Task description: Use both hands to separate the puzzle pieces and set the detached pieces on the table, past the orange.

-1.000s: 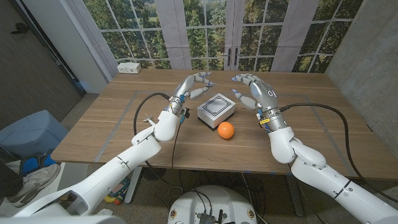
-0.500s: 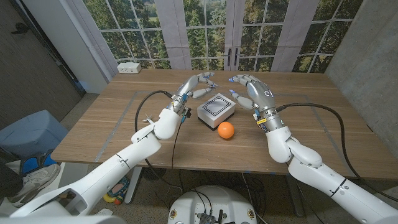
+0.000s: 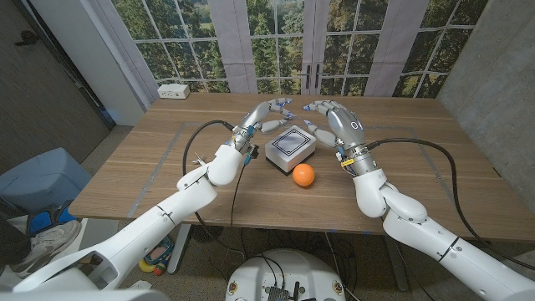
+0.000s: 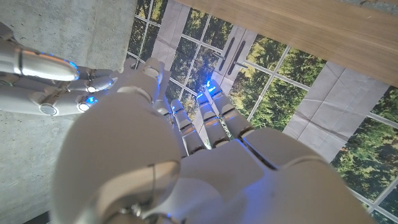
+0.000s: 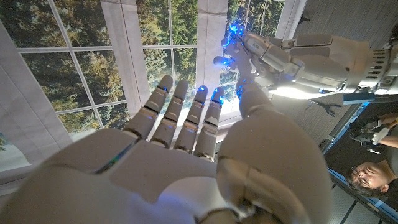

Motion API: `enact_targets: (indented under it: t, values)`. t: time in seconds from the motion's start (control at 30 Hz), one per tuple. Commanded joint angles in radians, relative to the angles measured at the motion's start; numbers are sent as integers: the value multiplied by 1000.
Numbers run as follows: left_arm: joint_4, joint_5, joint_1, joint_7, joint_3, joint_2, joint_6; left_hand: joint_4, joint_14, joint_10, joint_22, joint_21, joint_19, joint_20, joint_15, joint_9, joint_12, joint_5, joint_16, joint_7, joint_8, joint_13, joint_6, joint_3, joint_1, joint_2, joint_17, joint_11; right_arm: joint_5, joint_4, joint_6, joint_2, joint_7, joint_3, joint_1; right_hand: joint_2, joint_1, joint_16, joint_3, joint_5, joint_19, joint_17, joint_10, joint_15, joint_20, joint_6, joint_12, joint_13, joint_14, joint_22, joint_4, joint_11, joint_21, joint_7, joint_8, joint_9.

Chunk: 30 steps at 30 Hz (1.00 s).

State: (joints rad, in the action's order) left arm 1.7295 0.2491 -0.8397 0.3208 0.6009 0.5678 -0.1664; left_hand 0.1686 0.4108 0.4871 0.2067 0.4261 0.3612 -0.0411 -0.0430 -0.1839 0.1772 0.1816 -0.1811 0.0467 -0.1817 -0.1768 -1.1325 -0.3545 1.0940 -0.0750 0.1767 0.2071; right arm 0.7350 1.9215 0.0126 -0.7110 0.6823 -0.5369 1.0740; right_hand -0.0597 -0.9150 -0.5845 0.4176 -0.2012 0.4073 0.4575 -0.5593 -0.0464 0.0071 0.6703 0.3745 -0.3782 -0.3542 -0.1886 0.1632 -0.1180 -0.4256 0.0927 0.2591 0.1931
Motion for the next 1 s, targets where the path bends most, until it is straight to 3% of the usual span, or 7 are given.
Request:
enact_targets:
  t: [0.03, 0.3, 0.53, 1.0]
  values:
    - [-10, -36, 6, -29, 0, -7, -19, 1, -3, 0, 2, 0, 1, -2, -161, -6, 4, 4, -3, 2, -7, -1, -11, 6, -1, 4, 1, 3, 0, -19, -10, 9, 7, -19, -22, -4, -18, -16, -8, -1, 13, 17, -13, -153, -3, 13, 9, -11, -11, -4, 2, -4, -7, 3, 5, 6]
    - [-8, -86, 9, -73, -5, -4, -11, 1, -3, 2, 2, 1, 0, -1, -161, -6, 6, 4, -4, 0, -6, -1, -12, 8, -1, 3, 1, 3, 1, -44, -29, 23, 37, -30, -38, -5, -33, -43, -20, 0, 23, 42, -33, -160, -6, 33, 23, -26, -25, -6, 6, -10, -14, 4, 8, 7]
    - [-11, -160, 17, -129, -9, -7, -3, 1, -5, 2, 2, 2, 0, 0, -161, -6, 7, 5, -5, -6, -7, -1, -14, 11, 0, 3, 0, 4, 18, -107, -71, 60, 140, -51, -61, -2, -54, -87, -39, 3, 44, 80, -67, -165, -15, 70, 44, -47, -56, -8, 7, -14, -30, 2, 18, 10]
    - [5, -305, 45, -260, -2, 7, 67, 3, -10, 1, 1, 4, -1, 2, -153, -7, 9, 6, -4, -16, -7, -1, -16, 16, 1, 3, -1, 3, 21, -180, -115, 94, 233, -77, -95, 1, -75, -117, -50, 7, 61, 106, -112, -168, -24, 123, 71, -71, -103, -10, 6, -35, -46, 10, 36, 15]
